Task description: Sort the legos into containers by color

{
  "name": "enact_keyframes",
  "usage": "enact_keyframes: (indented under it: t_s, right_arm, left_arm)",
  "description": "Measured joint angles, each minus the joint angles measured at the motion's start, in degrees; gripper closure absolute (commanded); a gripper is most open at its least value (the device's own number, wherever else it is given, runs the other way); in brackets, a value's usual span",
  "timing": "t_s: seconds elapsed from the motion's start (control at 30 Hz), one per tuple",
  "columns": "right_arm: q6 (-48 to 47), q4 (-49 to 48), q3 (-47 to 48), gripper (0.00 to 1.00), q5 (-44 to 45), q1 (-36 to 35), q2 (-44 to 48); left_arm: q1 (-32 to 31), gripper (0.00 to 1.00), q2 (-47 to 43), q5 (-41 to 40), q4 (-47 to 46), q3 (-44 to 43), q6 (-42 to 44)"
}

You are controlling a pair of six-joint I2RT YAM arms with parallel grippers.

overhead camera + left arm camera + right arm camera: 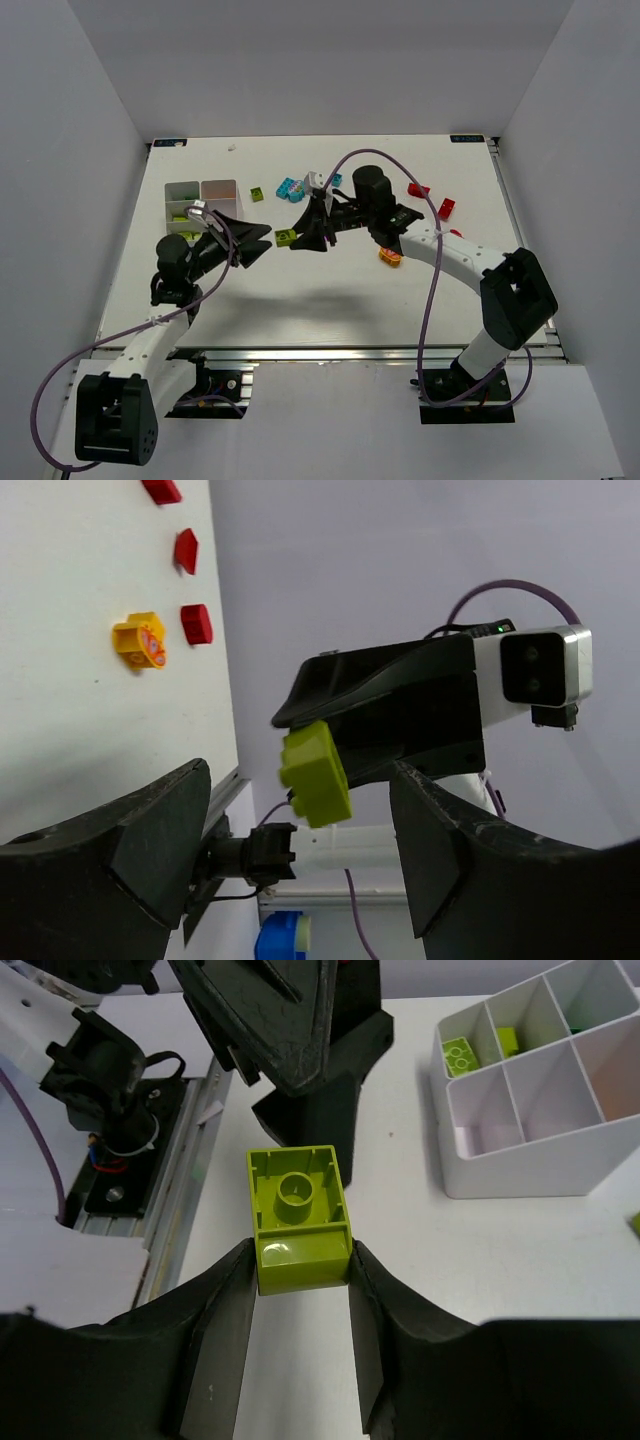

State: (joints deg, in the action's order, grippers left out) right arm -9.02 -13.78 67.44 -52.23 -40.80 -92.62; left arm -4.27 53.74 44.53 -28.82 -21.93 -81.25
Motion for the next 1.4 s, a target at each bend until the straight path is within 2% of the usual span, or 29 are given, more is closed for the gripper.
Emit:
enact_keyframes:
  t_s: [0.23, 0.5, 0.6, 0.63, 0.67, 0.73, 0.77, 0.8, 0.83, 0.9, 0.97, 1.07, 1.17, 1.23, 1.27, 1.3, 1.37, 1.4]
  right_arm:
    - [2.93, -1.66, 0.0, 1.0, 1.2, -1.38, -0.13]
    - [3.76, -2.32, 0.0, 0.99, 1.42, -2.01, -0.57]
    - [3.45, -2.32, 0.0, 0.95, 1.51, -2.89, -0.66]
    - [3.26, -2.32, 0.0, 0.93, 1.51, -3.17, -0.66]
    - [2.95, -2.32, 0.0, 0.91, 1.53, -3.37, -0.66]
    - [1.51, -2.32, 0.0, 0.7, 2.05, -3.48, -0.66]
    - [0.96, -2.23, 0.0, 0.61, 2.14, -3.43, -0.68]
    - [0.57, -2.1, 0.0, 0.12, 2.36, -3.43, -0.72]
    - [0.57, -1.49, 0.07, 0.11, 2.64, -3.43, -0.72]
    - [-0.46, -0.81, 0.35, 0.11, 3.23, -3.56, -0.85]
    - [-1.07, 0.31, 0.85, 0.11, 4.85, -3.58, -0.87]
    - [-2.93, 1.84, 1.44, 0.11, 7.65, -3.26, -0.87]
    - [-6.25, 4.63, 1.55, 0.11, 9.35, -1.38, -0.87]
    - [-8.24, 6.51, 1.55, 0.19, 9.68, 0.7, -0.87]
    - [-9.05, 7.43, 1.55, 0.24, 9.66, 1.92, -0.87]
    - [-9.57, 8.02, 1.55, 0.42, 9.62, 3.06, -0.87]
    - [-10.43, 9.14, 1.55, 0.61, 9.22, 5.2, -0.87]
    - [-10.51, 9.7, 1.55, 0.83, 8.92, 6.27, -0.85]
  left_arm:
    - [-3.82, 0.26, -0.33, -1.31, -5.77, 1.79, -2.86]
    - [-5.16, 0.38, -0.7, -2.38, -7.87, 3.45, -4.9]
    - [-5.31, 0.46, -0.57, -2.78, -8.24, 3.45, -5.33]
    - [-5.33, 0.58, -0.46, -2.86, -8.39, 3.45, -5.44]
    - [-5.33, 0.65, -0.24, -2.99, -8.55, 3.45, -5.42]
    - [-5.31, 0.77, 0.42, -3.1, -8.63, 3.45, -6.38]
    - [-5.33, 0.87, 0.92, -3.21, -9.05, 3.45, -6.73]
    - [-5.31, 0.95, 1.4, -3.23, -9.44, 3.45, -7.13]
    - [-5.33, 0.99, 1.77, -3.21, -9.64, 3.45, -7.1]
    - [-5.35, 1.0, 2.19, -3.13, -8.81, 3.02, -6.38]
    - [-5.18, 1.0, 2.19, -3.13, -4.22, 0.9, -3.74]
    - [-2.73, 1.0, 2.34, -3.61, 9.2, -7.82, 5.29]
    - [3.8, 1.0, 4.26, -6.12, 25.66, -20.37, 16.63]
    - [8.66, 1.0, 6.67, -9.49, 36.2, -28.55, 23.3]
    - [10.75, 1.0, 8.02, -11.58, 40.22, -31.89, 25.57]
    - [12.72, 1.0, 9.7, -14.25, 44.92, -35.3, 27.74]
    - [14.99, 1.0, 13.03, -18.64, 52.09, -40.0, 30.23]
    - [15.72, 1.0, 14.64, -20.96, 55.04, -41.55, 30.82]
